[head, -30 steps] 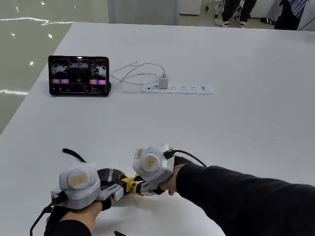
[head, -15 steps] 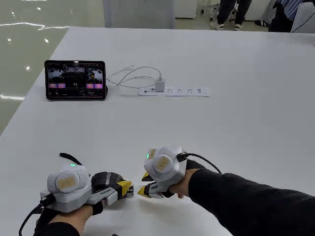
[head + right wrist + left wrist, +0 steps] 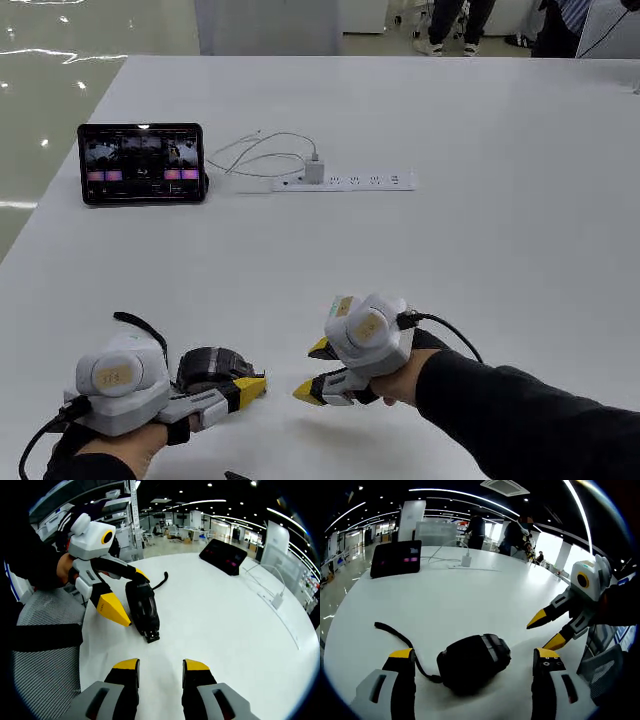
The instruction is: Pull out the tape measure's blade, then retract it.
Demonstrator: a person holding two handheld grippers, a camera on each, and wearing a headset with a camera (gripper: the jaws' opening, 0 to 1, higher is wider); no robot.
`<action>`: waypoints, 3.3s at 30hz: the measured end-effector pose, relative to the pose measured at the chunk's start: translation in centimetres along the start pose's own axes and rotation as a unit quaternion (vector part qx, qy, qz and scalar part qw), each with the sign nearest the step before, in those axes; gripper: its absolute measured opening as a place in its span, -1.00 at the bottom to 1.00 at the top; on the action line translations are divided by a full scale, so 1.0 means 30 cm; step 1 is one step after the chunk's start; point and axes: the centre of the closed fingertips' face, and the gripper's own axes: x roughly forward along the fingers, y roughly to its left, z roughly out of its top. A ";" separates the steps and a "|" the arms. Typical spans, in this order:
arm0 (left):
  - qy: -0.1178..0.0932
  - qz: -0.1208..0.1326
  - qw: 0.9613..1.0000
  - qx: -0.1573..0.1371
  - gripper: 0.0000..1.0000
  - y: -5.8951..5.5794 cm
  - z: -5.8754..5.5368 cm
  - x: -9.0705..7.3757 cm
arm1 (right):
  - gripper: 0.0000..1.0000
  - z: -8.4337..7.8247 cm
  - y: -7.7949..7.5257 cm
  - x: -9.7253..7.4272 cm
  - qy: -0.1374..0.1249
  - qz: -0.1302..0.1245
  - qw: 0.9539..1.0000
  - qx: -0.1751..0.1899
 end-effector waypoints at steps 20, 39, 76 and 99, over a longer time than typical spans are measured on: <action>0.024 -0.088 0.994 0.065 0.98 -0.001 -0.055 -0.083 | -0.23 -0.176 0.010 -0.160 -0.006 -0.041 0.999 0.016; 0.058 -0.078 0.990 0.101 0.97 0.102 -0.081 -0.181 | 0.10 -0.352 -0.010 -0.357 -0.024 -0.080 0.993 0.078; 0.075 -0.085 0.986 0.123 0.98 0.197 -0.084 -0.303 | 0.98 -0.553 -0.091 -0.612 -0.033 -0.125 0.984 0.124; 0.080 -0.087 0.985 0.125 0.98 0.200 -0.088 -0.301 | 0.98 -0.579 -0.076 -0.620 -0.019 -0.117 0.985 0.122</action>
